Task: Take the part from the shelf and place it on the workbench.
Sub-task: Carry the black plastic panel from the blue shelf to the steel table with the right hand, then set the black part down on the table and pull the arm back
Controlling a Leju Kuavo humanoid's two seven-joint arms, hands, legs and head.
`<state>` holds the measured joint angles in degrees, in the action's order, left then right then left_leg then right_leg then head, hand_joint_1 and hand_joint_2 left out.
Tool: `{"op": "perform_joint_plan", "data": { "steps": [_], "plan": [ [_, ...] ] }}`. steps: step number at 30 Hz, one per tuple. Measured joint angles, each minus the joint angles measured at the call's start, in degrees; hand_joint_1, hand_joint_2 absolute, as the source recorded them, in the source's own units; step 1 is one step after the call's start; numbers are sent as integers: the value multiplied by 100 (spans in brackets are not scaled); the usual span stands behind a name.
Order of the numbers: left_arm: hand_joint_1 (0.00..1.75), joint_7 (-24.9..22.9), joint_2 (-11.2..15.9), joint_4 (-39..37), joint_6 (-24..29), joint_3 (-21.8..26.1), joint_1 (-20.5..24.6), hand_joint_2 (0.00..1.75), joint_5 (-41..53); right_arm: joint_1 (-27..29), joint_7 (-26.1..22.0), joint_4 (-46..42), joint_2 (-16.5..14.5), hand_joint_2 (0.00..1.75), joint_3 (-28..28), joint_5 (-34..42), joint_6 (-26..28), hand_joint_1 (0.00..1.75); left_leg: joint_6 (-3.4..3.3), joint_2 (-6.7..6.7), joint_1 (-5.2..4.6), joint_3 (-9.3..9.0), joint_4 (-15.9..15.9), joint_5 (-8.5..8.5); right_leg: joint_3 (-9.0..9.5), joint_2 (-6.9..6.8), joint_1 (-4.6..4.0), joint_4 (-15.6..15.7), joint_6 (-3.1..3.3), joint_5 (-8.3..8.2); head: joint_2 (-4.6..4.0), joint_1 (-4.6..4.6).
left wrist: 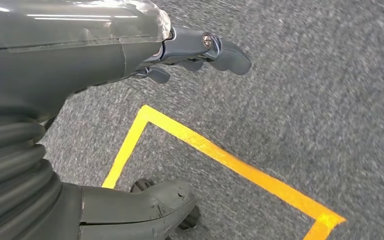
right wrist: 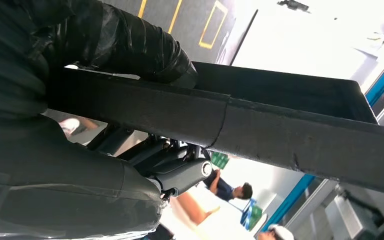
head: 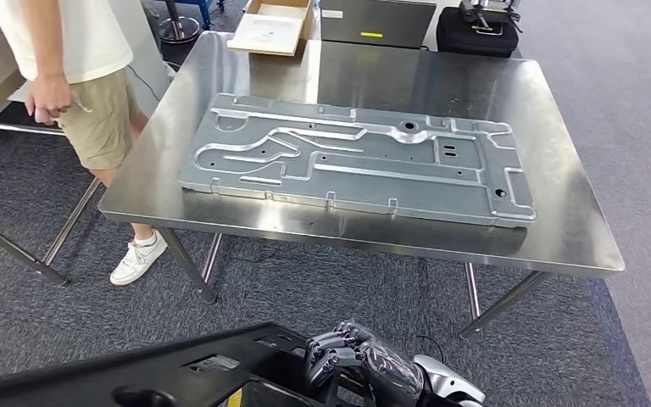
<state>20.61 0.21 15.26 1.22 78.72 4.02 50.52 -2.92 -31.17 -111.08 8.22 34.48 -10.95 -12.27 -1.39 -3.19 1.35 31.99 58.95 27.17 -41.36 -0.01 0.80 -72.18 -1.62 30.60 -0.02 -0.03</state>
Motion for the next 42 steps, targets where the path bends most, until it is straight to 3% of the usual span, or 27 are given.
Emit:
{"op": "perform_joint_plan", "data": {
  "steps": [2,4,5,7,8,10,11,13,14,15,17,19,22,24,27,28,29,30,31,32,34,36,39,40,42],
  "plan": [
    [0,-6,-1,0,-1,2,8,175,3,8,0,-4,0,175,-21,0,-2,175,43,-115,-6,-61,0,43,393,-231,-8,772,18,-384,1,1],
    [0,-4,-2,0,-16,3,11,175,16,5,0,-9,-1,175,-33,0,-7,175,110,-215,-28,-110,0,87,637,-416,-59,1265,76,-517,1,0],
    [0,0,-3,0,-28,3,12,175,27,3,1,-9,-1,175,-36,-2,-14,175,146,-271,-39,-128,-7,103,656,-423,-86,1327,106,-499,1,-1],
    [0,16,-5,0,-55,3,29,175,53,-1,8,-7,-1,175,-44,-17,-27,175,219,-362,-35,-171,-24,133,658,-273,-82,1361,173,-517,0,-1],
    [0,31,-7,0,-72,3,44,175,65,-10,15,-4,-1,175,-55,-29,-30,175,252,-296,-25,-178,14,177,680,-208,-68,1396,210,-533,1,-1],
    [0,57,-11,0,-101,2,62,175,85,-63,47,8,-1,175,-95,-50,-23,175,288,7,-3,-17,422,442,723,-87,-39,1457,292,-567,0,-2],
    [0,65,-12,0,-109,2,57,175,91,-93,76,20,1,175,-124,-56,-10,175,292,165,-2,155,787,629,726,-25,-49,1464,317,-569,0,-2],
    [0,67,-14,0,-111,2,29,175,92,-133,190,70,2,175,-205,-118,69,175,292,274,-4,520,1468,874,726,96,-65,1456,341,-564,0,-3],
    [0,67,-16,0,-111,3,20,175,90,-157,293,118,3,175,-268,-223,164,175,290,283,-5,605,1569,829,729,152,-71,1446,342,-560,0,-3],
    [0,67,-19,0,-111,3,20,175,89,-199,417,185,3,175,-349,-379,286,175,283,284,-5,587,1440,666,732,199,-73,1431,337,-552,1,-3],
    [0,67,-23,0,-110,2,37,175,87,-326,648,360,7,175,-555,-698,533,175,255,306,-6,331,730,223,732,270,-73,1376,305,-521,0,-2],
    [0,69,-23,0,-109,1,55,175,86,-451,757,511,12,175,-750,-855,650,175,211,340,-23,131,192,10,702,303,-88,1310,248,-488,0,-2],
    [0,74,-27,0,-114,2,61,175,98,-639,1011,674,23,175,-890,-1361,865,175,119,340,-42,110,80,-35,666,317,-91,1304,155,-496,0,-2],
    [0,81,-27,0,-131,2,76,175,124,-890,1382,869,44,175,-966,-2132,1157,175,38,314,-28,104,24,-87,599,237,-79,1170,92,-396,1,-1],
    [0,86,-16,0,-175,-3,93,175,190,-1483,1939,1348,79,175,-1133,-3393,1497,175,-18,260,-24,128,-4,-122,126,71,-44,217,11,86,0,1],
    [0,88,-11,0,-195,-5,94,175,211,-1685,2130,1535,86,175,-1187,-3817,1544,175,-20,243,-26,136,-2,-123,-44,49,-30,-110,-7,190,0,2],
    [0,92,-7,0,-210,-9,96,175,227,-1874,2323,1720,89,175,-1232,-4231,1556,175,-19,232,-26,138,-1,-124,-130,38,-19,-268,-17,191,0,1],
    [0,95,-3,0,-223,-11,100,175,241,-2053,2512,1907,92,175,-1270,-4635,1547,175,-17,226,-26,133,0,-123,-106,30,-11,-207,-17,82,0,1],
    [0,99,0,0,-230,-14,107,175,248,-2228,2682,2087,101,175,-1298,-5006,1529,175,-12,223,-27,121,0,-121,36,22,-7,82,-5,-118,0,2],
    [0,104,2,0,-231,-18,114,175,258,-2395,2816,2254,111,175,-1320,-5314,1517,175,-5,222,-27,108,0,-116,241,9,-11,503,21,-334,0,1],
    [0,109,7,0,-233,-24,126,175,278,-2699,2972,2547,131,175,-1354,-5701,1512,175,42,223,-44,105,1,-111,574,-18,-48,1184,88,-565,0,1],
    [0,110,13,0,-234,-28,131,175,291,-2892,3003,2749,136,175,-1372,-5813,1518,175,109,220,-54,114,-14,-114,645,-19,-84,1362,138,-553,0,0],
    [0,111,24,0,-234,-40,136,175,294,-3000,3003,2929,136,175,-1391,-5872,1525,175,200,235,-55,138,75,-24,695,-9,-49,1461,233,-581,1,-1],
    [0,112,29,0,-233,-44,136,175,294,-3031,3003,2971,135,175,-1395,-5881,1527,175,217,250,-56,227,279,99,721,-8,-33,1497,269,-593,1,-2],
    [0,112,43,0,-232,-48,134,175,294,-3080,3002,3046,133,175,-1396,-5885,1530,175,234,272,-50,582,996,445,741,-2,-37,1514,315,-589,0,-3]
  ]
}}
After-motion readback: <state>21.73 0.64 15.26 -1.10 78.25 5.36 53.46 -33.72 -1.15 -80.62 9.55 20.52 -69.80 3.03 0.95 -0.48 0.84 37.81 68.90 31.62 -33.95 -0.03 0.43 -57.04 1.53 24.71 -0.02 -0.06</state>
